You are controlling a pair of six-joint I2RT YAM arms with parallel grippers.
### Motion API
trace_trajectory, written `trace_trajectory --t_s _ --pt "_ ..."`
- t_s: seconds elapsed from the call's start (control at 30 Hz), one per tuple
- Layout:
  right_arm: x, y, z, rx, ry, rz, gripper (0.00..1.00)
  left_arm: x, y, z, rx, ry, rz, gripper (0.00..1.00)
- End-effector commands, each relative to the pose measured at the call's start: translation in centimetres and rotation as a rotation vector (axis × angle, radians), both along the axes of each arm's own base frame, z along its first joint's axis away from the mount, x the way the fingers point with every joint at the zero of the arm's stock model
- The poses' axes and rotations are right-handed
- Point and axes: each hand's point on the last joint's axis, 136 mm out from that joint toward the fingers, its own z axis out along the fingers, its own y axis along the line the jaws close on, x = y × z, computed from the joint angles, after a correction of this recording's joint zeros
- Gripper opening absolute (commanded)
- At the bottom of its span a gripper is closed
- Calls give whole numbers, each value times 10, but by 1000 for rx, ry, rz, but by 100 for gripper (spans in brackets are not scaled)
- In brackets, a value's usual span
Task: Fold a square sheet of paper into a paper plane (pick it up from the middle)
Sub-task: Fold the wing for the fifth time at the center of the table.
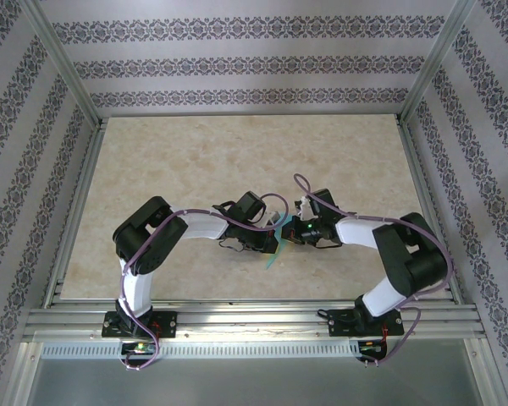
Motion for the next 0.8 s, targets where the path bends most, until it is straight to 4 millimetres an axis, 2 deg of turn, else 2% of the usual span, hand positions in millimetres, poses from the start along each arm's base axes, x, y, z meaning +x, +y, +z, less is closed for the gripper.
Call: trace_trajectory --t_s 0.0,0.23,0.53,0.77 --pt "18 -8 -5 -58 -35 -16 5 -42 51 -57 261 132 -3 0" --pt "34 -24 -13 -50 -8 -108 7 -48 59 -63 292 142 -13 0" --pt "53 -38 -7 -12 -27 -169 8 -51 61 -65 297 153 -14 0" --pt "66 -64 -12 -61 -10 -262 8 -51 63 -65 299 150 -7 0"
